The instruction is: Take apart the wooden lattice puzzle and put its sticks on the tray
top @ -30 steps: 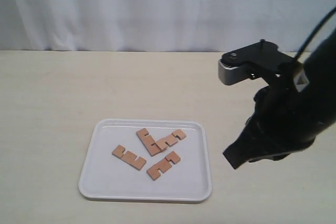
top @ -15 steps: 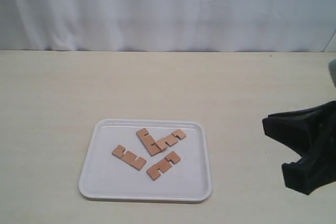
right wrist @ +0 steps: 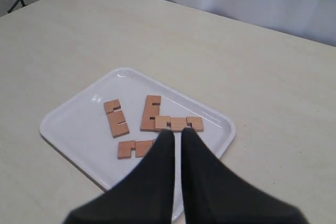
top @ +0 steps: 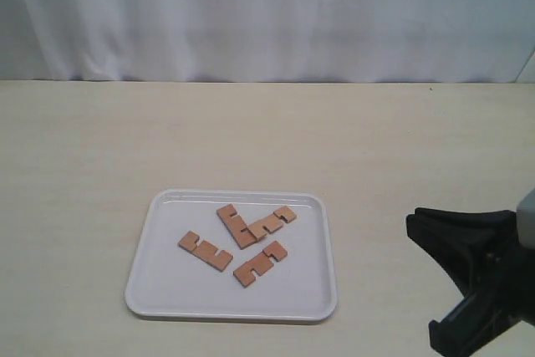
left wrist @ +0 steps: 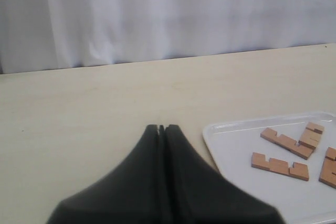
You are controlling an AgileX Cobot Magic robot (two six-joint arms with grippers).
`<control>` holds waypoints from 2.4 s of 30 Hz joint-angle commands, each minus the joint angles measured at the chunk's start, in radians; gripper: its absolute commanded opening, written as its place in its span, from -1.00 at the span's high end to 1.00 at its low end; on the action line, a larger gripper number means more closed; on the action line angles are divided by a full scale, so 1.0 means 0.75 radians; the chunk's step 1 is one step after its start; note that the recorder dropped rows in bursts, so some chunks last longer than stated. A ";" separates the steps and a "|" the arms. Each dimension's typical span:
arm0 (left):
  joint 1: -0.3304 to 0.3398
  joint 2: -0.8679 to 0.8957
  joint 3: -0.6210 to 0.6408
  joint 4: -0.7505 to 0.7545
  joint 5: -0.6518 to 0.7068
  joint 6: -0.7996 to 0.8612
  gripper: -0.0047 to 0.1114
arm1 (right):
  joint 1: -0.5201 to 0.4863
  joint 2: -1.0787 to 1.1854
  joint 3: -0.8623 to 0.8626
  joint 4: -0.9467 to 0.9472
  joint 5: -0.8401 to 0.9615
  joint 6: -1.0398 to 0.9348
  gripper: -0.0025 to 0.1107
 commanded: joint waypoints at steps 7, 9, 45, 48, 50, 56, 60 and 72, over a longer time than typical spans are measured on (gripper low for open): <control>0.000 -0.004 0.003 -0.001 -0.015 -0.004 0.92 | -0.001 -0.023 0.197 0.002 -0.019 -0.004 0.88; 0.000 -0.004 0.003 -0.001 -0.015 -0.004 0.92 | -0.001 -0.036 0.235 0.063 -0.019 -0.004 0.88; 0.000 -0.004 0.003 -0.001 -0.015 -0.004 0.92 | -0.599 -0.961 0.395 0.193 0.283 -0.107 0.88; 0.000 -0.004 0.003 -0.001 -0.015 -0.004 0.92 | -0.659 -0.977 0.395 0.158 0.331 -0.138 0.88; 0.000 -0.004 0.003 -0.001 -0.015 -0.004 0.92 | -0.693 -0.977 0.395 0.132 0.312 -0.140 0.88; 0.000 -0.004 0.003 -0.001 -0.015 -0.004 0.92 | -0.780 -0.977 0.395 0.094 0.290 -0.140 0.88; 0.000 -0.004 0.003 -0.001 -0.015 -0.004 0.92 | -0.783 -0.977 0.395 0.087 0.287 -0.140 0.88; 0.000 -0.004 0.003 -0.001 -0.015 -0.004 0.92 | -0.780 -0.977 0.395 0.066 0.287 -0.174 0.88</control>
